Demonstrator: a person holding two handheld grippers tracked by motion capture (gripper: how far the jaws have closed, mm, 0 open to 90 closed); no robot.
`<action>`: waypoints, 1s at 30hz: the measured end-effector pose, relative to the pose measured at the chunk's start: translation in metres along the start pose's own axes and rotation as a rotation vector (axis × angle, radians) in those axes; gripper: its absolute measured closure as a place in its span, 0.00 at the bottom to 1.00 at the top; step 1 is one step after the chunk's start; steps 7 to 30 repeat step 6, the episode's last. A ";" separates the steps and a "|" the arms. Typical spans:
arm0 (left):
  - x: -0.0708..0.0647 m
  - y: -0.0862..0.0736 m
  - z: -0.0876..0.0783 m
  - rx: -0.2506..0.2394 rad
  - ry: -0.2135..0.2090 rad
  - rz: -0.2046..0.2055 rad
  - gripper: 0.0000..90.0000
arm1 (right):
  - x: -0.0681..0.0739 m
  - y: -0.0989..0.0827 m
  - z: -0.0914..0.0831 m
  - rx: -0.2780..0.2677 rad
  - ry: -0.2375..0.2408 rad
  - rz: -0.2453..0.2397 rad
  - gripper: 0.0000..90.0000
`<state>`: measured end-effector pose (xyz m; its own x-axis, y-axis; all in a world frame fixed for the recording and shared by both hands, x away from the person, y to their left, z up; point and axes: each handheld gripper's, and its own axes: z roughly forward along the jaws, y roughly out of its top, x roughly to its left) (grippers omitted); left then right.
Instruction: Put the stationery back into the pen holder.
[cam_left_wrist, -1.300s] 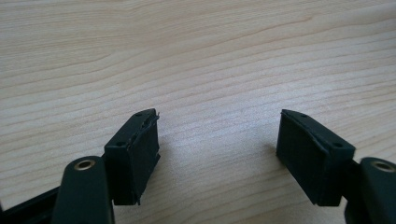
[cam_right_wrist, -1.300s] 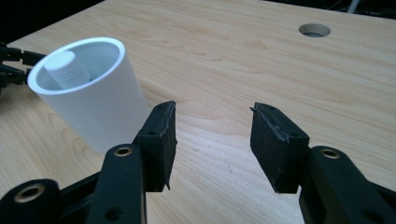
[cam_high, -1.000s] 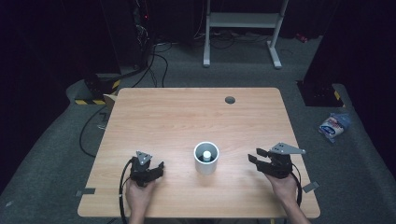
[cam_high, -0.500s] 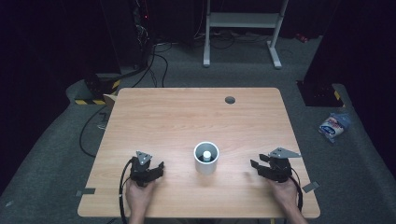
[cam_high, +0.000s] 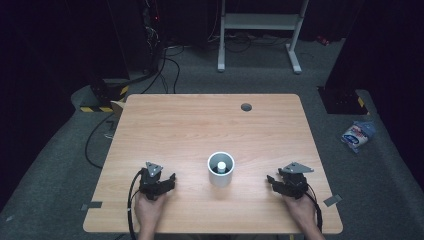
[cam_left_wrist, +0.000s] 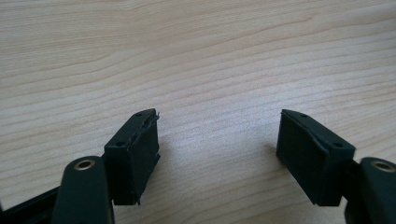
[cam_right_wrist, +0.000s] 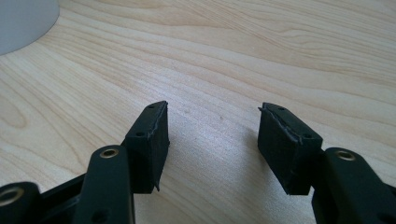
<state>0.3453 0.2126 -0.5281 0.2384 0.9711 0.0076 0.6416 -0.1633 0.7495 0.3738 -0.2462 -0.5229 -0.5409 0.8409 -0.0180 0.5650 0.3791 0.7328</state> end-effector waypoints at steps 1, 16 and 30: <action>0.000 0.000 0.000 0.001 -0.001 0.000 0.33 | 0.000 0.000 0.000 0.000 -0.002 0.001 0.47; 0.000 0.000 0.000 0.001 0.000 0.000 0.33 | 0.001 0.000 0.000 0.003 -0.003 0.012 0.47; 0.000 0.000 0.000 0.001 0.000 0.000 0.33 | 0.001 0.000 0.000 0.003 -0.003 0.012 0.47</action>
